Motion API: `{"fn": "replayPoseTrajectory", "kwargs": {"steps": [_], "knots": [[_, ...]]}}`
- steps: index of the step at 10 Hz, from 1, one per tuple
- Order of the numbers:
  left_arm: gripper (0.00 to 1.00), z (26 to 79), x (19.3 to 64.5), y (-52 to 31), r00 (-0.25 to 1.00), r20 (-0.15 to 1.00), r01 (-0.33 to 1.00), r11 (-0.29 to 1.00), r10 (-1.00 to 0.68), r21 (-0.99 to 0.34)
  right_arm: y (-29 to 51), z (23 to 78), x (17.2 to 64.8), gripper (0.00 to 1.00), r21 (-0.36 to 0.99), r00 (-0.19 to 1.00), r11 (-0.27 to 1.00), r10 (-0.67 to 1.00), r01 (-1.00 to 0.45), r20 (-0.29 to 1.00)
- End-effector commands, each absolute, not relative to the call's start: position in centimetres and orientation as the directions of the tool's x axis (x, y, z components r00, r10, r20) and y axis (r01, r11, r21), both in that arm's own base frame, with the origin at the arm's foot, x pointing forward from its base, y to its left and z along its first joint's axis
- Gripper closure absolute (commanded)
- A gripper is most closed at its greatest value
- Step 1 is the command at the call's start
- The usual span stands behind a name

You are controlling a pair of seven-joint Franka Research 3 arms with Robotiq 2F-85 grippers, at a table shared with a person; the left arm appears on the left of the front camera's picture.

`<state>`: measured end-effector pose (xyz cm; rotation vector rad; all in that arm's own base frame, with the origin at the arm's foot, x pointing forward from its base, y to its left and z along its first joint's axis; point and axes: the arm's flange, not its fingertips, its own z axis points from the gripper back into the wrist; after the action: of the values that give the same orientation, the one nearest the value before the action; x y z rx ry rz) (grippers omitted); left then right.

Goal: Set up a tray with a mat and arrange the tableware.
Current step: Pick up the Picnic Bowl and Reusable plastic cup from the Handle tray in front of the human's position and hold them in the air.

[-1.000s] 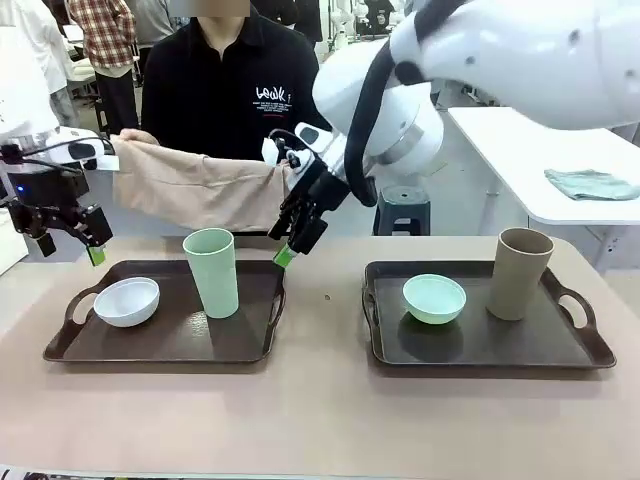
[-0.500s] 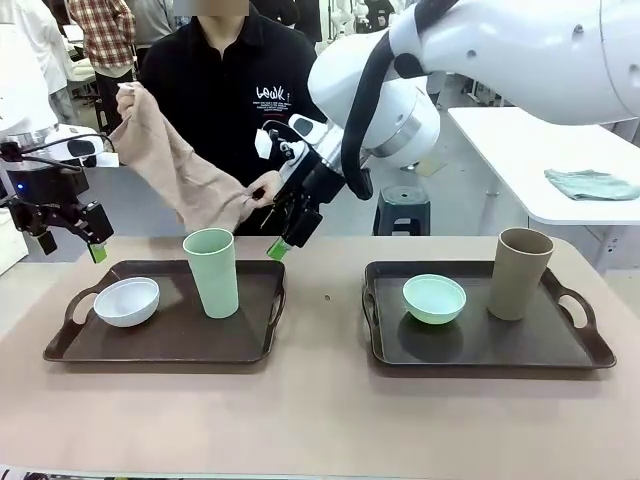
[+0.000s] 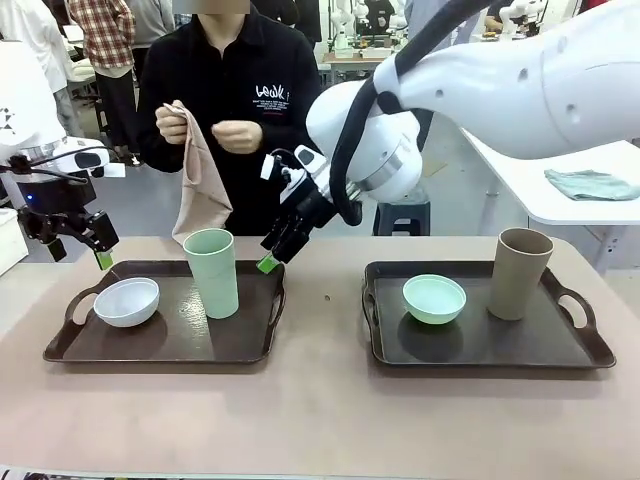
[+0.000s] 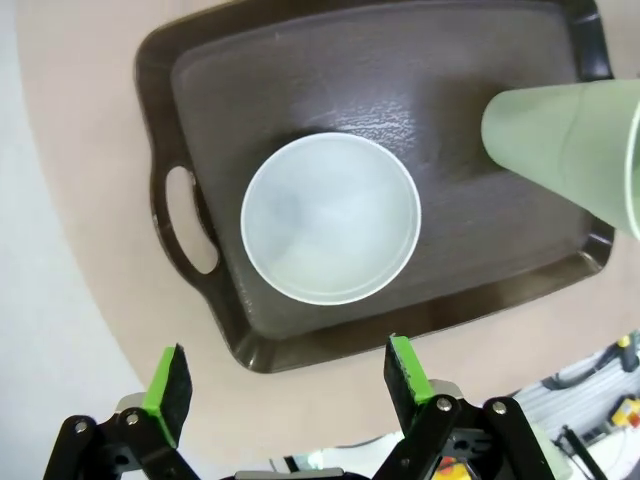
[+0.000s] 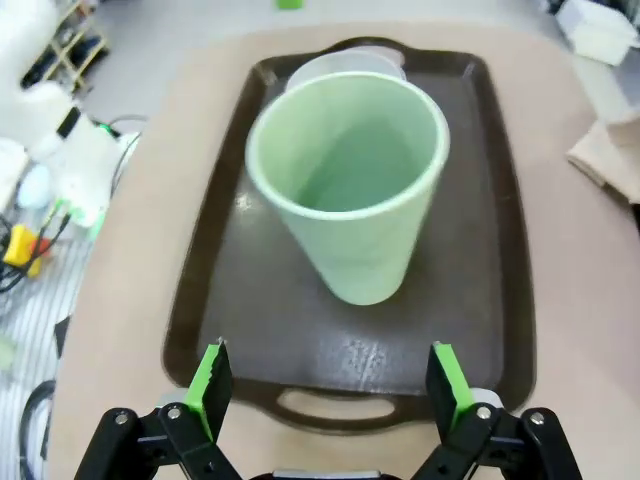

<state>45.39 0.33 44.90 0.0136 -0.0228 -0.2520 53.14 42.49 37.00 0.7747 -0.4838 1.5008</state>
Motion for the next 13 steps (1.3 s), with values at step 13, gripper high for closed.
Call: {"fn": "replayPoseTrajectory", "kwargs": {"steps": [13], "knots": [[0.0, 42.8, 47.7, 0.7, 0.963, 0.023, 0.268, 0.961, -0.267, -0.065, 48.3, 32.3, 55.2, 0.0, 0.186, -0.012, -0.246, 0.632, -0.951, 0.775]]}}
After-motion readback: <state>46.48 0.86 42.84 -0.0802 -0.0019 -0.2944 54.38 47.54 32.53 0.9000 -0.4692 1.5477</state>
